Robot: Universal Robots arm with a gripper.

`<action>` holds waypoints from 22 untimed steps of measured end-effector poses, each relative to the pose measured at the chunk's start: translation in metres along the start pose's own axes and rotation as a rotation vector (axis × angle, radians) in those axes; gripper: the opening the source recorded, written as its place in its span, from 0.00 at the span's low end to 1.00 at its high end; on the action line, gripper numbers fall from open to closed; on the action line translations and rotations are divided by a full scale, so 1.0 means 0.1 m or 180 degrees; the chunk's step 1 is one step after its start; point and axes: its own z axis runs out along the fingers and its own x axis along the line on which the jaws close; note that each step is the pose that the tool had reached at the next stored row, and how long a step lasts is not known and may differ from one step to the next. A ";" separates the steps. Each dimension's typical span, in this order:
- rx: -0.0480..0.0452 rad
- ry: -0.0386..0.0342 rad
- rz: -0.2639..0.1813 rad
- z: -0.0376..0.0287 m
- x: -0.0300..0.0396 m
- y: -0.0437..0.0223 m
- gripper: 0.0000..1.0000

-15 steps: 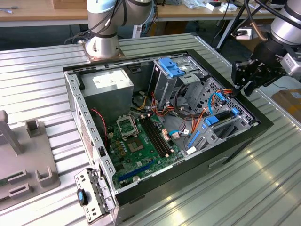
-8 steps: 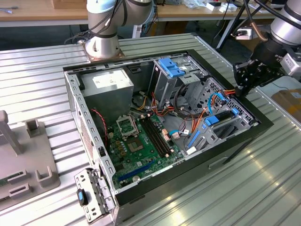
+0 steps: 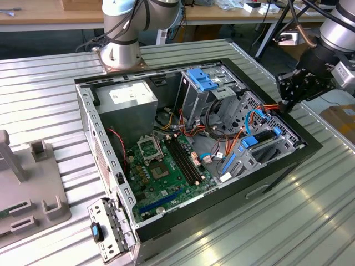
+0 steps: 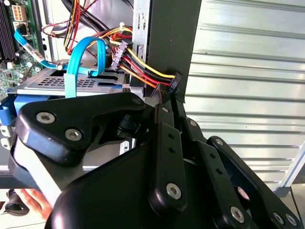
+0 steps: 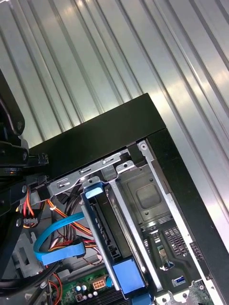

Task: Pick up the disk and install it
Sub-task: 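Insert the first disk wire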

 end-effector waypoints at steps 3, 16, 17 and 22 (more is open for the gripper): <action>0.0000 0.0000 0.0000 0.001 0.000 0.000 0.16; 0.0006 -0.0003 0.0001 -0.153 0.010 -0.014 0.16; 0.0006 -0.0003 0.0001 -0.154 0.010 -0.013 0.16; 0.0002 0.0004 0.0069 -0.165 -0.097 0.035 0.16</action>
